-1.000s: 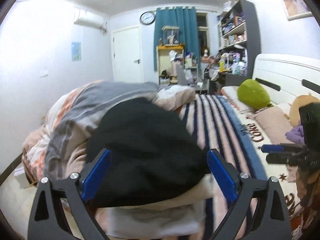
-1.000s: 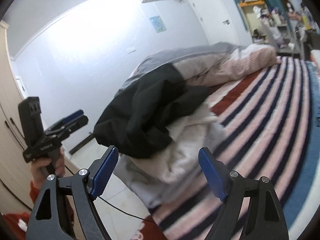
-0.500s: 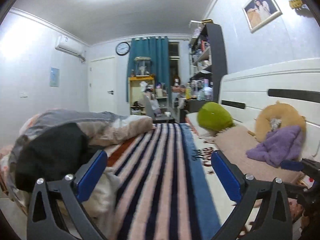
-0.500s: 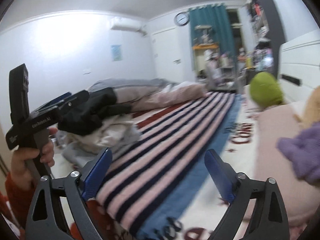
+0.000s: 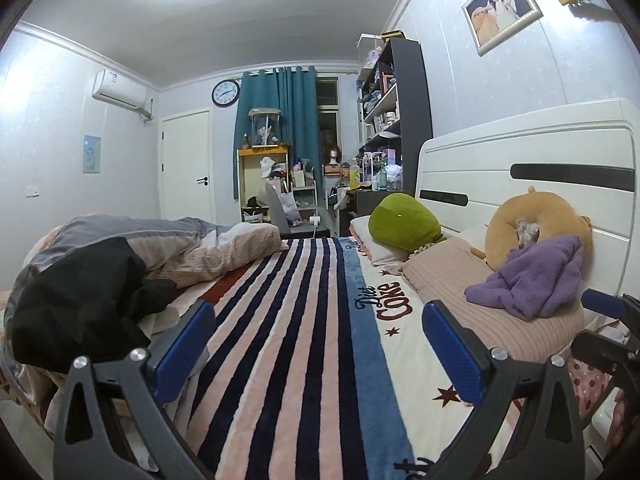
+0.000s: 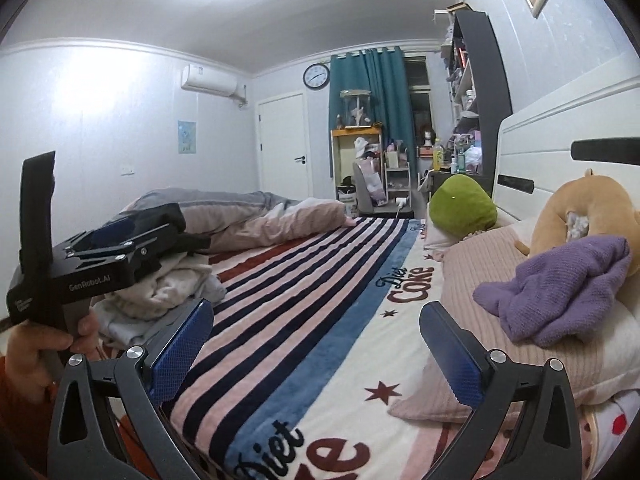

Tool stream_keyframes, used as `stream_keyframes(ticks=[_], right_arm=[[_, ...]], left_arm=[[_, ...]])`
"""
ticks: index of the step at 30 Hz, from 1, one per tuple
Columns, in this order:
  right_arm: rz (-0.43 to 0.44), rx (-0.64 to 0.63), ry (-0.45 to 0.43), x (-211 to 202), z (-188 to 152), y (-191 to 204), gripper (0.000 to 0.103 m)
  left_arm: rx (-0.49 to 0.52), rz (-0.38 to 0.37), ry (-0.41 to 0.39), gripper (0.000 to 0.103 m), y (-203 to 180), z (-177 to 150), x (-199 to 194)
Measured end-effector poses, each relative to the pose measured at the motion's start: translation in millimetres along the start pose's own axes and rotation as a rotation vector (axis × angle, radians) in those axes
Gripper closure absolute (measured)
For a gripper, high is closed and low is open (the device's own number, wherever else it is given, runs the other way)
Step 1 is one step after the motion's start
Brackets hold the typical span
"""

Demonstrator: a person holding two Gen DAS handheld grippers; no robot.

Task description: Fold large clothes

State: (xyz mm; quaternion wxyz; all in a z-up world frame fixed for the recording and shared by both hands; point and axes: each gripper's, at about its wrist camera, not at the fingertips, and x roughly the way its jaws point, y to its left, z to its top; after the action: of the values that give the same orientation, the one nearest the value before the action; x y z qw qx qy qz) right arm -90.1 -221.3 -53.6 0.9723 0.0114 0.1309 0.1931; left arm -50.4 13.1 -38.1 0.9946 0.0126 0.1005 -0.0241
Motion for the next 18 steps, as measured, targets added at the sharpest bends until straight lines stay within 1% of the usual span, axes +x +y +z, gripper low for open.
stream_keyframes(ticks=[8,18], right_arm=[[-0.001,0.041,-0.016,-2,5,-5,0.000],[-0.006,0.028,-0.012,-2,7,-2,0.000]], left_arm=[[-0.005,0.008,0.002,0.001,9,-5,-5],[-0.023,0.016,0.002,0.001,17,-10,-6]])
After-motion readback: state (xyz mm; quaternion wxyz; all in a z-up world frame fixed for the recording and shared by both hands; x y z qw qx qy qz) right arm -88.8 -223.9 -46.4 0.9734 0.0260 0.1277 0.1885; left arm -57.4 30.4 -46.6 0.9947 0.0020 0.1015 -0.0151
